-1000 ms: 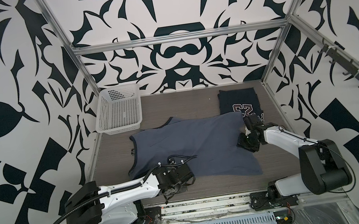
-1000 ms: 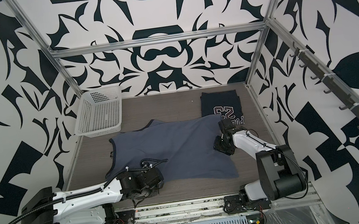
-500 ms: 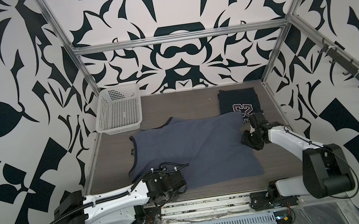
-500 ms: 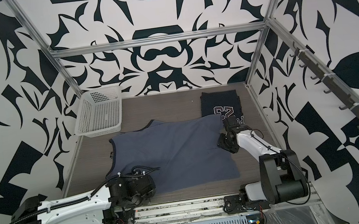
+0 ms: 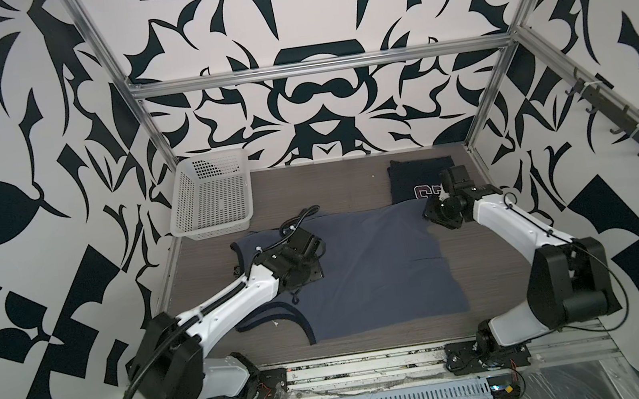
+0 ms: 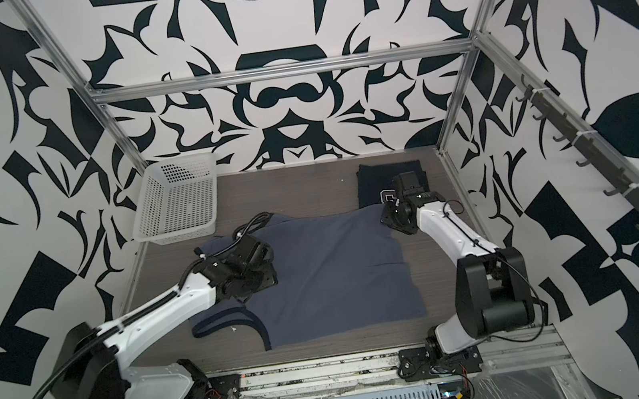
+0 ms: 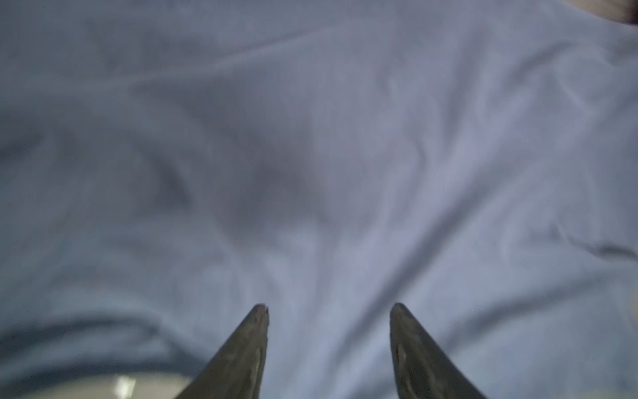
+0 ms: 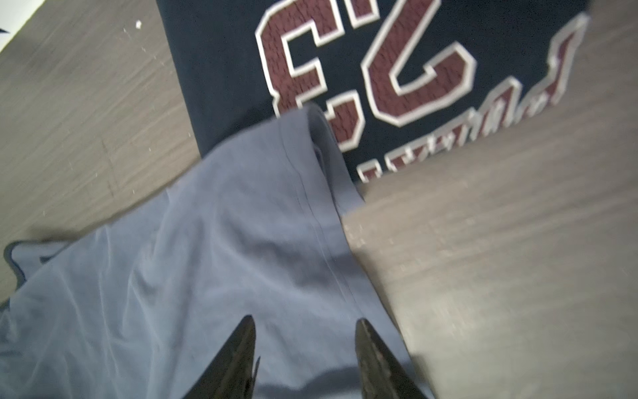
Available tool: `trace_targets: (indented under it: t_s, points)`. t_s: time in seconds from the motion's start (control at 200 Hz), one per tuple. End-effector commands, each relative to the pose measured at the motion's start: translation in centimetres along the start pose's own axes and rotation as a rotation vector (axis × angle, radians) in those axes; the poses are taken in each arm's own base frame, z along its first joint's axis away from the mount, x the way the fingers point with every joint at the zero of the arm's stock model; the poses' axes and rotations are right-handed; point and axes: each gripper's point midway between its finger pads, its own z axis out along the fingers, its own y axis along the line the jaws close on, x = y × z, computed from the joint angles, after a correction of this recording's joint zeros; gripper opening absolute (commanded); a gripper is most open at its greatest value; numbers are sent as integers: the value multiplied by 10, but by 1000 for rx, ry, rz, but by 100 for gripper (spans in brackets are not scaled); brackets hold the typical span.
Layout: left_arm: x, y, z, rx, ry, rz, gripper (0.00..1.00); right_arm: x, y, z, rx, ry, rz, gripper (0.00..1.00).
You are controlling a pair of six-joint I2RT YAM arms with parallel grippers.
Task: Fold and stack tank tops
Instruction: Smooth out the tank top at the center of the table, then move the tank top to the center of the table.
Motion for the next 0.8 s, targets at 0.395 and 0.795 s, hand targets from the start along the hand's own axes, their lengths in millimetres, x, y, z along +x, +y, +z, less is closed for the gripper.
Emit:
trace_targets:
  t_s: [0.395,0.795]
  points:
    - [26,54,56,-115,97,-41,66,72,39,94,49,249,-159,50]
    - [45,99,25,-190,30,-103,69,98,116,125,31,309,-342,47]
